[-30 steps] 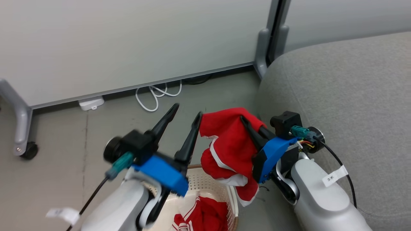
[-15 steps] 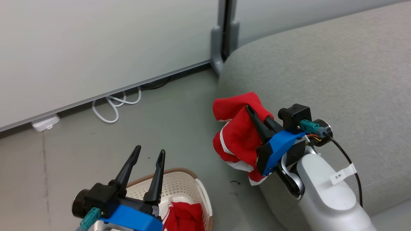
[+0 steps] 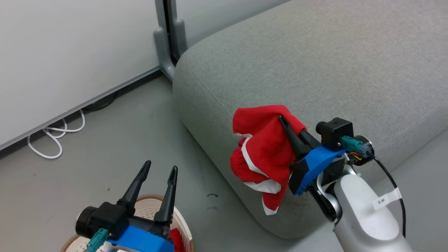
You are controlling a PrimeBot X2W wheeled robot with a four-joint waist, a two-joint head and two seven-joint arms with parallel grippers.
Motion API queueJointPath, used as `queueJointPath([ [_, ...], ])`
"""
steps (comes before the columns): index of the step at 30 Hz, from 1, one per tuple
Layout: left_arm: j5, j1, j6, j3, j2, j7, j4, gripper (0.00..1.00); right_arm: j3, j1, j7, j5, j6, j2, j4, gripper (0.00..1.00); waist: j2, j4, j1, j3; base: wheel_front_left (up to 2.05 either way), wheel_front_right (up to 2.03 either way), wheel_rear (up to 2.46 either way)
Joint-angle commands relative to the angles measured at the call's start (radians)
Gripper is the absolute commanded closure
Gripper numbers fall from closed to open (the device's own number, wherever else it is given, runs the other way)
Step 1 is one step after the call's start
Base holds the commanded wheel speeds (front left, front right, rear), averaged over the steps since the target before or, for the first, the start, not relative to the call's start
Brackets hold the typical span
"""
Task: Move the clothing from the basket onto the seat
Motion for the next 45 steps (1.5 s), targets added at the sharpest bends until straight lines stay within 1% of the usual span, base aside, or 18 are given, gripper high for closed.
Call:
queueJointPath([
  [1,0.011,-0.024,-0.012,0.001,0.000,-0.005,0.010,0.00,-0.017,0.019,-0.003,-0.012,0.000,-0.001,-0.015,1.00,0.0000,-0.020,0.0001,0.021,0.00,0.00,0.00],
  [6,0.024,-0.062,-0.033,-0.012,-0.013,-0.005,0.042,0.00,-0.063,0.054,0.003,-0.024,0.000,-0.001,-0.055,1.00,0.0000,-0.024,0.0001,0.031,0.00,0.00,0.00],
  [11,0.027,-0.087,-0.046,-0.008,-0.022,-0.005,0.063,0.00,-0.084,0.079,0.013,-0.025,0.000,-0.001,-0.089,1.00,0.0000,-0.025,0.0001,0.037,0.00,0.00,0.00],
  [19,0.035,-0.086,-0.057,0.004,-0.029,-0.005,0.073,0.00,-0.085,0.094,0.027,-0.019,0.000,-0.001,-0.120,1.00,0.0000,-0.023,0.0001,0.034,0.00,0.00,0.00],
  [27,0.050,-0.068,-0.056,0.028,-0.034,-0.005,0.060,0.00,-0.078,0.074,0.041,0.001,0.000,-0.001,-0.126,1.00,0.0000,-0.021,0.0001,0.046,0.00,0.00,0.00],
  [31,0.060,-0.061,-0.046,0.049,-0.020,-0.005,0.032,0.00,-0.083,0.006,0.062,0.019,0.000,-0.001,-0.120,1.00,0.0000,-0.023,0.0001,0.090,0.00,0.00,0.00],
  [33,0.070,-0.076,-0.046,0.045,-0.013,-0.004,0.015,0.00,-0.122,-0.044,0.071,0.022,0.000,-0.002,-0.116,1.00,0.0000,-0.002,0.0001,0.130,0.00,0.00,0.00],
  [34,0.070,-0.076,-0.046,0.045,-0.013,-0.004,0.015,0.00,-0.122,-0.044,0.071,0.022,0.000,-0.002,-0.116,1.00,0.0000,-0.002,0.0001,0.130,0.00,0.00,0.00],
  [39,0.089,-0.121,-0.051,0.042,0.021,0.019,-0.039,0.00,-0.239,-0.208,0.102,0.027,0.001,-0.008,-0.104,1.00,0.0000,0.049,0.0001,0.246,0.00,0.00,0.00],
  [43,0.090,-0.163,-0.053,0.056,0.049,0.043,-0.104,0.00,-0.335,-0.364,0.144,0.057,0.000,-0.048,-0.092,1.00,0.0000,0.086,0.0001,0.357,0.00,0.00,0.00],
  [45,0.096,-0.178,-0.052,0.062,0.065,0.050,-0.139,0.00,-0.384,-0.433,0.159,0.055,0.000,-0.078,-0.085,1.00,0.0000,0.105,0.0001,0.404,0.00,0.00,0.00],
])
